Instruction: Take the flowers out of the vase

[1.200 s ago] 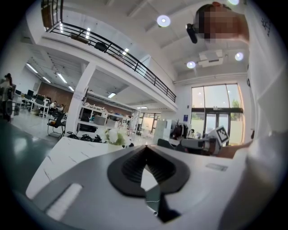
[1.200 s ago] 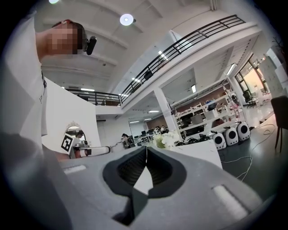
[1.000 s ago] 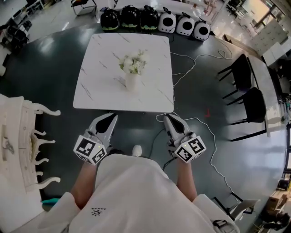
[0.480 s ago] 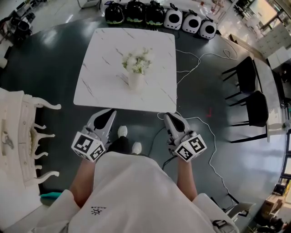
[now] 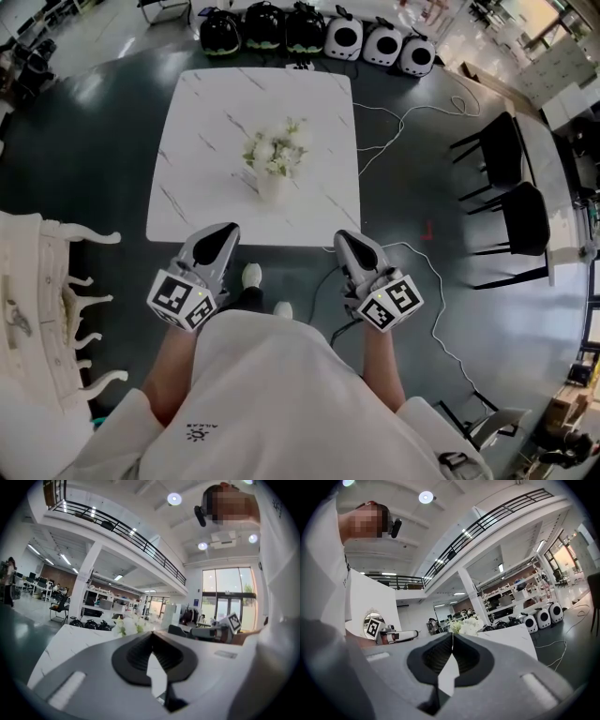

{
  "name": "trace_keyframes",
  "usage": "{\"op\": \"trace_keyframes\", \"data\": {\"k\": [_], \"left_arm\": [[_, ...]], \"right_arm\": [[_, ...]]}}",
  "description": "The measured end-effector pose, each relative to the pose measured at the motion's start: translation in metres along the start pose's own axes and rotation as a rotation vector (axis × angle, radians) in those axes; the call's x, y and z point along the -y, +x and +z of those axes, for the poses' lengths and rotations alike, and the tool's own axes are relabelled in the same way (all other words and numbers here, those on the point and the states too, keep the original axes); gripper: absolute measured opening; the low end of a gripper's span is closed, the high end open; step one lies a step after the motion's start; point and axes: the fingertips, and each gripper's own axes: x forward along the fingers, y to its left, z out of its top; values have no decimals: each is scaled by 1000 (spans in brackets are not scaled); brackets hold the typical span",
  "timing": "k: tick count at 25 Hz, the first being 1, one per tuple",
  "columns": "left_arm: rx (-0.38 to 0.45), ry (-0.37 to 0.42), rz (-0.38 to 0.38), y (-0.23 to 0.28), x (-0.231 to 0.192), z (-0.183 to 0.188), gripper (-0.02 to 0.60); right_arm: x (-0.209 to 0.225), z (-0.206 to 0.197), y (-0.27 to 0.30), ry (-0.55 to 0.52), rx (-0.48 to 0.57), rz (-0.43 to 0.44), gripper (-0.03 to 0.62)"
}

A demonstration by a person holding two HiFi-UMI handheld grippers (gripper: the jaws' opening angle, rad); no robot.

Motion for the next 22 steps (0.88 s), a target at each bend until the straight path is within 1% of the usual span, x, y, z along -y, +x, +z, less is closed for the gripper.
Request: {"op": "trace_keyframes", "data": {"k": [5, 10, 17, 22], "left_arm": [[1, 3, -28, 22, -18, 6, -12], [7, 11, -72, 44, -32, 16, -12], [-6, 22, -121, 65, -59, 25, -12], [0, 20, -152, 72, -79, 27, -12]], "right_arm": [[12, 8, 21, -11, 11, -21, 2], [23, 18, 40, -26, 19, -47, 2], [31, 14, 68, -45, -4, -95, 2], [34, 14, 84, -52, 5, -124, 3]]}}
